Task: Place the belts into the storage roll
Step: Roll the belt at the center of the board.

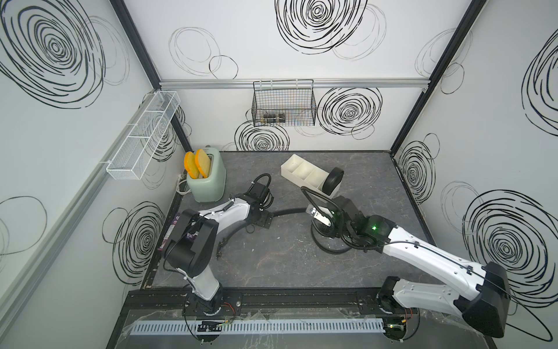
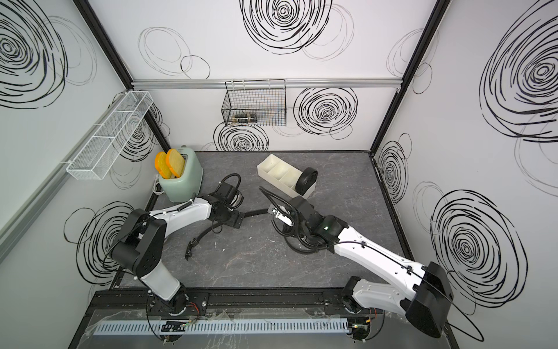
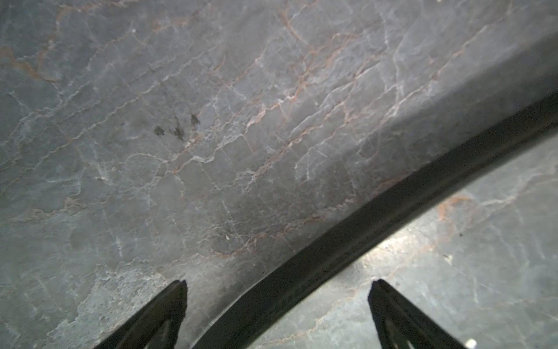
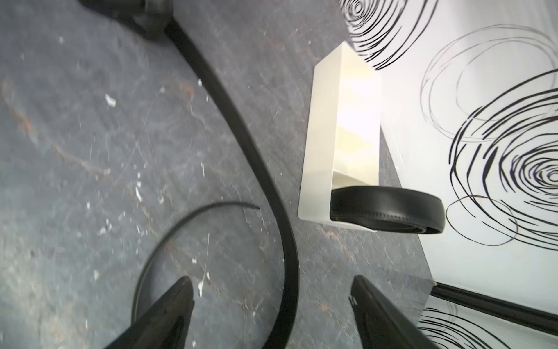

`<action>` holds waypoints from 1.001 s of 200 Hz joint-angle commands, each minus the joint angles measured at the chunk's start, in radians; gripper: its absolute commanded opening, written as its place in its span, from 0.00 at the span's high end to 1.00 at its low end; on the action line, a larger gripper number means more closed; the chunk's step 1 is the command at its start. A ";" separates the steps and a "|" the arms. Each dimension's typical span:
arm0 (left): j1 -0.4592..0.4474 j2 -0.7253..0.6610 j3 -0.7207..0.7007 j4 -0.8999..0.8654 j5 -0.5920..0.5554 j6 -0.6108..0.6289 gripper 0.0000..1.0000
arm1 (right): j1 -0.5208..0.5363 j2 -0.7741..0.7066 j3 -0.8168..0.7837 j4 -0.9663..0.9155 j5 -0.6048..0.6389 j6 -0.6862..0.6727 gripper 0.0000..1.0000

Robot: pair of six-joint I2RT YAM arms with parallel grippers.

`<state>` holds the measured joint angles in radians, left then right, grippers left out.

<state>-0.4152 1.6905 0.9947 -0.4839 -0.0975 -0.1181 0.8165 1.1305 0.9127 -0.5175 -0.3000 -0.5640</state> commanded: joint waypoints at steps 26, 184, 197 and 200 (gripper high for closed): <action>0.041 -0.020 -0.013 0.010 -0.032 0.006 0.01 | 0.004 0.073 -0.037 -0.150 -0.155 0.005 0.18; 0.054 0.003 -0.019 0.007 -0.070 0.012 0.00 | -0.021 0.405 -0.132 0.031 -0.156 0.156 0.67; 0.052 0.010 -0.022 0.009 -0.067 0.014 0.02 | -0.022 0.395 -0.133 0.040 -0.163 0.166 0.81; 0.050 0.012 -0.022 0.008 -0.067 0.014 0.02 | -0.023 0.392 -0.132 0.041 -0.163 0.170 0.84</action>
<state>-0.3660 1.6806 0.9756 -0.4728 -0.1513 -0.1177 0.7998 1.5223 0.7746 -0.4923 -0.4747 -0.4107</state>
